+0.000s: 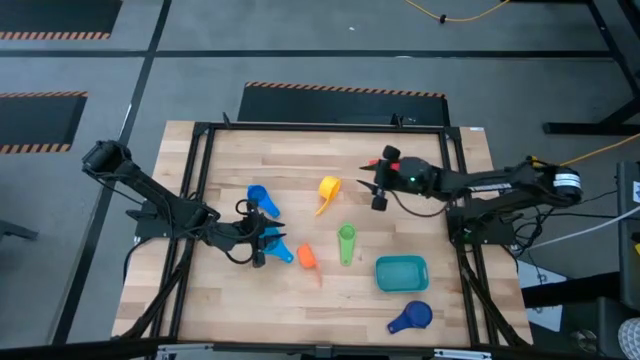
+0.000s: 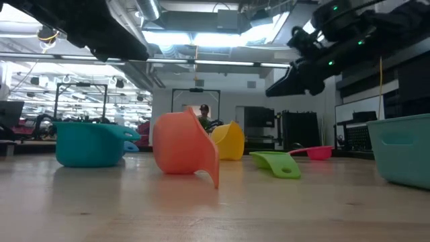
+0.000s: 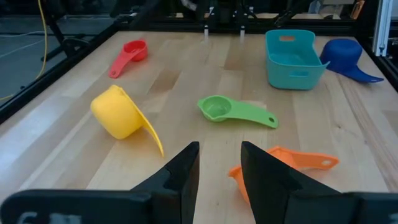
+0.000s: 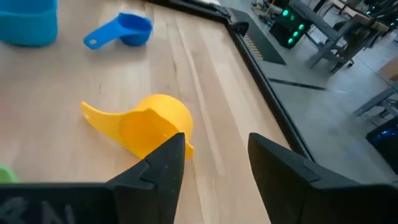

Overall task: Nest measuring cups in basket
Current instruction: Stack the yellow measuring nest cup into the light blue measuring nest cup

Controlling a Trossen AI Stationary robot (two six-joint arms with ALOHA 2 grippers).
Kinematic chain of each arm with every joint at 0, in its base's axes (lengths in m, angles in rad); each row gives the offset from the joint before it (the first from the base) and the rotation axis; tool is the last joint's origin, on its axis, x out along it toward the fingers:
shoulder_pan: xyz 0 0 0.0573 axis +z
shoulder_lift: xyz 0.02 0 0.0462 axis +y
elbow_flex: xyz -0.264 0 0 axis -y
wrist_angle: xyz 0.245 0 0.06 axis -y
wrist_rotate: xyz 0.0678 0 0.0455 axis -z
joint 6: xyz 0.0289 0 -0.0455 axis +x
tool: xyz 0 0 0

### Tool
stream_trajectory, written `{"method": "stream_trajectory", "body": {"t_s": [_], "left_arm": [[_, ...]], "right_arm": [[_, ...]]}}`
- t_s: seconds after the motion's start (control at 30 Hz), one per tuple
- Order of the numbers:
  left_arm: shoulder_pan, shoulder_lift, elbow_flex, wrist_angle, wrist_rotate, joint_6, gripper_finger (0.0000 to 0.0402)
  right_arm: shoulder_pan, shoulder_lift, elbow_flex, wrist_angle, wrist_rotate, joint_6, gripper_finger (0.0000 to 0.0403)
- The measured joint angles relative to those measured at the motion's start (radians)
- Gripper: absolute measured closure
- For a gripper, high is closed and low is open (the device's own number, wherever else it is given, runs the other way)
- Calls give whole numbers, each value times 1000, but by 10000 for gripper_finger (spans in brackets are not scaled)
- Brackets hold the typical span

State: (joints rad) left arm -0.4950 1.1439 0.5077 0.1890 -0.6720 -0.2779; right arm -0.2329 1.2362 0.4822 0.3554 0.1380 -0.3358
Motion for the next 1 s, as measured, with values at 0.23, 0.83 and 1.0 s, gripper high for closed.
{"method": "stream_trajectory", "body": {"t_s": [0.23, 0.83, 1.0], "left_arm": [[0, 0, 0, 0, 0, 0, 291], [0, 0, 0, 0, 3, -3, 291], [0, 0, 0, 0, 4, -3, 291]], "right_arm": [[-6, 150, 61, 65, 0, -14, 221], [-5, 423, 270, -70, 0, -59, 221], [-6, 421, 271, -64, 0, -59, 221]]}}
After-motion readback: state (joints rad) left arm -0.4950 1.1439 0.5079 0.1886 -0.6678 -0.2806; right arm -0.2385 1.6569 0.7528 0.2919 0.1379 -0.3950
